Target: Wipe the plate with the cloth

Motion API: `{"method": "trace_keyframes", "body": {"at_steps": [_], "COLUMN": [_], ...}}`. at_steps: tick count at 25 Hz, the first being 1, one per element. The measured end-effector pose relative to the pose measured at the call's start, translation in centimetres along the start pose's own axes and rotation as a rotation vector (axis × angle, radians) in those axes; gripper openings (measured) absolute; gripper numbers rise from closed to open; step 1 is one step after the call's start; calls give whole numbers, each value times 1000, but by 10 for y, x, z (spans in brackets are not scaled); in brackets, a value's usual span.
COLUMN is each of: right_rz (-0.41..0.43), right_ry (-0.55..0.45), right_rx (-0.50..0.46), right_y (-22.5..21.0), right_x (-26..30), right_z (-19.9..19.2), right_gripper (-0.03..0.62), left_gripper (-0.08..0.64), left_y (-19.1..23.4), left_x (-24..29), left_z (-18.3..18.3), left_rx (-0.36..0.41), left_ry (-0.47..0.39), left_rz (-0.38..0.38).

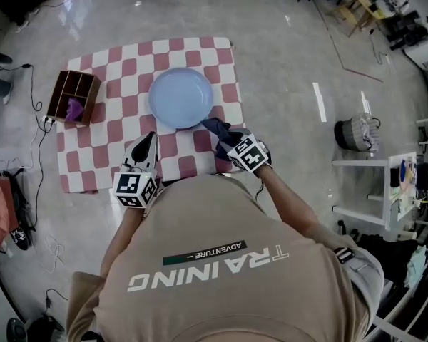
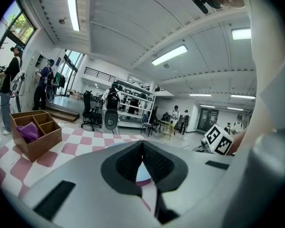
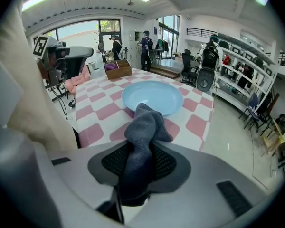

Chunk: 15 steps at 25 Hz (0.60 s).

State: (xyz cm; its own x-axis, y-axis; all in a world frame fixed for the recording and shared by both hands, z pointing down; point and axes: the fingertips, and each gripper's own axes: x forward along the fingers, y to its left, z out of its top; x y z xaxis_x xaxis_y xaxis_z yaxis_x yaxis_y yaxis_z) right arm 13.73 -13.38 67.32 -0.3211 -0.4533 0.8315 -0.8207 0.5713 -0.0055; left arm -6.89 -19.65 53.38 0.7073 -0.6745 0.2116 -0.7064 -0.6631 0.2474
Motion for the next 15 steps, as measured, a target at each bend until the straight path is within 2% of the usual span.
{"method": "trace_keyframes", "body": {"at_steps": [7,10,12,15], "right_rz": [5,12,10,-11], "right_ry": [50,96,130,115], "right_rx": [30,46,59,72], "right_y": [-4,-5,-5,-6], "right_x": [14,27,35,38], "right_z": [-10,-26,-39,-43], "right_gripper": [129,130,149,175], "left_gripper": [14,14,14,14], "left_y": [0,3,7,13], "left_x": [-5,-8,-10,-15], "left_z": [1,1,2,1], "left_rx": [-30,-32,-32,-36], "left_ry": [-13,-16,-16,-17], "left_rz": [36,56,70,98]}}
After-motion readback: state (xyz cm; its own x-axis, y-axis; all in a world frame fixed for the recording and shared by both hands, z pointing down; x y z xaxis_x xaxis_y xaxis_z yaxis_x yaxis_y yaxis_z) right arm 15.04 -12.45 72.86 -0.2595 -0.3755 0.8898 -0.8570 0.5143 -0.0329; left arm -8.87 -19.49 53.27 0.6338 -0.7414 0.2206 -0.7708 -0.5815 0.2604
